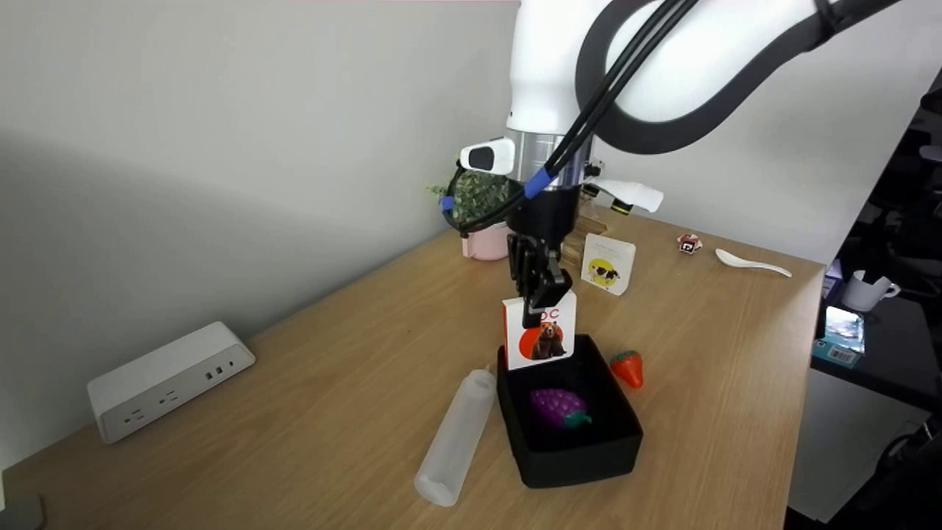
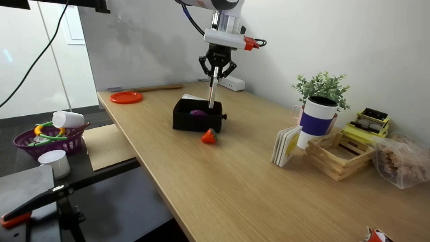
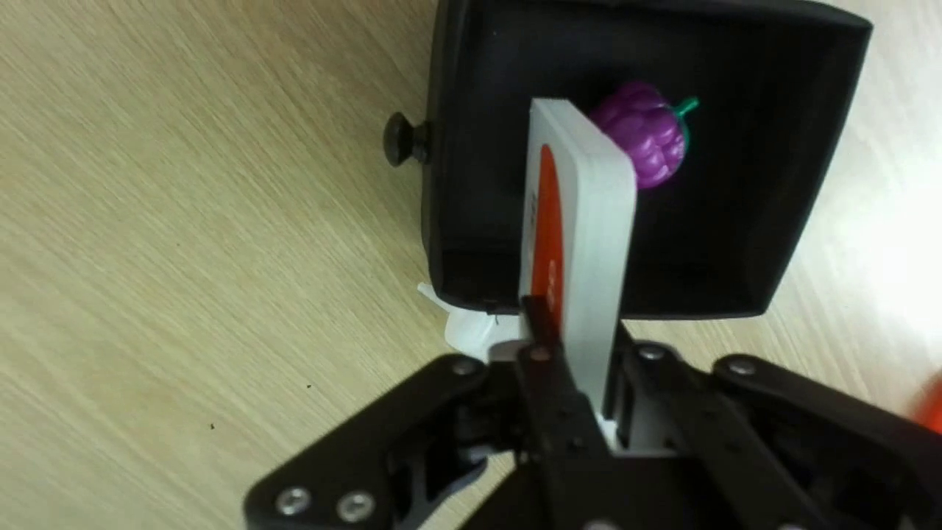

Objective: Put the book on the left in the black box, put the grape toy in the box, remove the book from the box then put the strawberry toy in the box

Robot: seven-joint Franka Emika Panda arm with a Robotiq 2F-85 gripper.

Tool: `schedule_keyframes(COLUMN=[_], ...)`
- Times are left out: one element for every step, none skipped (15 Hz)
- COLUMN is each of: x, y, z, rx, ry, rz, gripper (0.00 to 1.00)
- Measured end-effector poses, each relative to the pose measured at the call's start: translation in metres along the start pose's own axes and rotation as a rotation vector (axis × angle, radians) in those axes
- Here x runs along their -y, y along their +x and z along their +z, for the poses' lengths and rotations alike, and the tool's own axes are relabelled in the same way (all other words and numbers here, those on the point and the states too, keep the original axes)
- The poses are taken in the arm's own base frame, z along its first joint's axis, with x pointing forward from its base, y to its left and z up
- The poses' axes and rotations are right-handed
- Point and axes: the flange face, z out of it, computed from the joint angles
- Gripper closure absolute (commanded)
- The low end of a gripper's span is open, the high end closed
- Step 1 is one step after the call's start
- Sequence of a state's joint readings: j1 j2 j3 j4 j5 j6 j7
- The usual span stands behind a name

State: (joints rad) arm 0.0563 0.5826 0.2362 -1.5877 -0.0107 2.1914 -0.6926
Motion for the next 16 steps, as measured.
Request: schedule_keyframes(x=[0.007, 0.012, 0.017, 0.02, 0.021, 0.019, 0.014, 0.008, 0.0, -0.008, -0.017, -0.026, -0.034, -0.041, -0.046, -0.051], y=[0.002, 0.002, 0.002, 0.001, -0.002, -0.007, -0.013, -0.021, -0.03, -0.04, -0.05, -0.059, -0.069, -0.078, -0.086, -0.094], z=[-0.008, -0.014, -0.02, -0.025, -0.029, -0.032, -0.034, -0.037, -0.038, -0.039, -0.039, -0.037, -0.035, -0.031, -0.026, -0.02], rx=[0.007, 0.014, 0.023, 0.035, 0.049, 0.061, 0.069, 0.073, 0.076, 0.072, 0.063, 0.052, 0.039, 0.025, 0.01, -0.004], ry=[-0.018, -0.034, -0.052, -0.073, -0.094, -0.114, -0.129, -0.144, -0.156, -0.167, -0.176, -0.181, -0.184, -0.182, -0.176, -0.166], rz=[0.001, 0.002, 0.003, 0.003, 0.008, 0.018, 0.038, 0.068, 0.104, 0.153, 0.206, 0.263, 0.321, 0.379, 0.436, 0.492], gripper=[0.96, 0.96, 0.96, 0.96, 0.96, 0.96, 0.96, 0.96, 0.96, 0.96, 0.96, 0.96, 0.96, 0.96, 0.96, 0.96])
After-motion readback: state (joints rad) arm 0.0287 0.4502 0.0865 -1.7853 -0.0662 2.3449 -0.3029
